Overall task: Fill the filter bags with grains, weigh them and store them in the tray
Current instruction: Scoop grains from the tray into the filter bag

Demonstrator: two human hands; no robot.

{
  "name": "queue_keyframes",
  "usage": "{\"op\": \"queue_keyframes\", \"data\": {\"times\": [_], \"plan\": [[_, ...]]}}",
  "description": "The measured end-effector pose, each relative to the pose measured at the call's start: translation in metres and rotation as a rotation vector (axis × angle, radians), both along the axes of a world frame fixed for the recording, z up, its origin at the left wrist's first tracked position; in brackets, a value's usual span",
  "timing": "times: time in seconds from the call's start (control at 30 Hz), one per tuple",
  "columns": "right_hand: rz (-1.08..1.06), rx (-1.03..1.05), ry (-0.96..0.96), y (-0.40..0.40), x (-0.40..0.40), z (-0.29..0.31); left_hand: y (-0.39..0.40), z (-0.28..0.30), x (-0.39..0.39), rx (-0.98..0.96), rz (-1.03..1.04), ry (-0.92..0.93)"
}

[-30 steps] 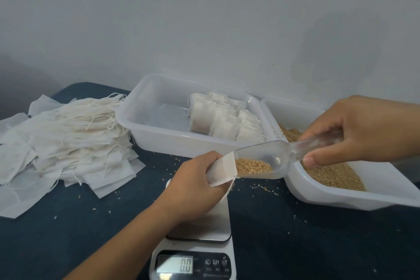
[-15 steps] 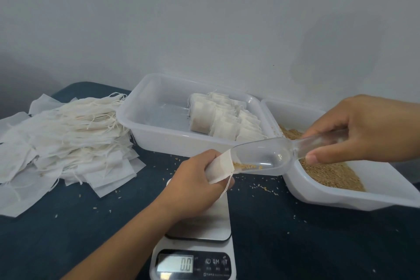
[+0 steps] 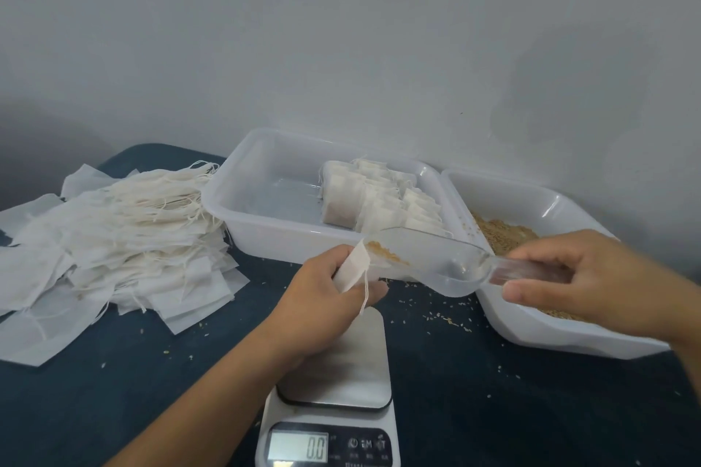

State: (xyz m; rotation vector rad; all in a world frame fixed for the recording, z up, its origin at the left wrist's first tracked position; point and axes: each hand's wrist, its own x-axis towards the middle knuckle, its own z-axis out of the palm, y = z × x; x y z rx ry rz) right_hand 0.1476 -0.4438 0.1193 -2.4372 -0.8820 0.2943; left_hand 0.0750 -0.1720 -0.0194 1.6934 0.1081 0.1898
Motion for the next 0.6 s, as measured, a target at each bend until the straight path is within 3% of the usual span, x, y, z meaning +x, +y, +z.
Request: {"op": "queue_keyframes", "data": {"times": [0.3,0.6], "plan": [[-0.119,0.352,0.125,0.021,0.002,-0.077,0.004,0.008,-0.002,-0.227,-0.068,0.078],[0.018,0.517,0.245,0.091,0.009,-0.071,0.012,0.010,-0.006,-0.577,-0.361,0.142]]}}
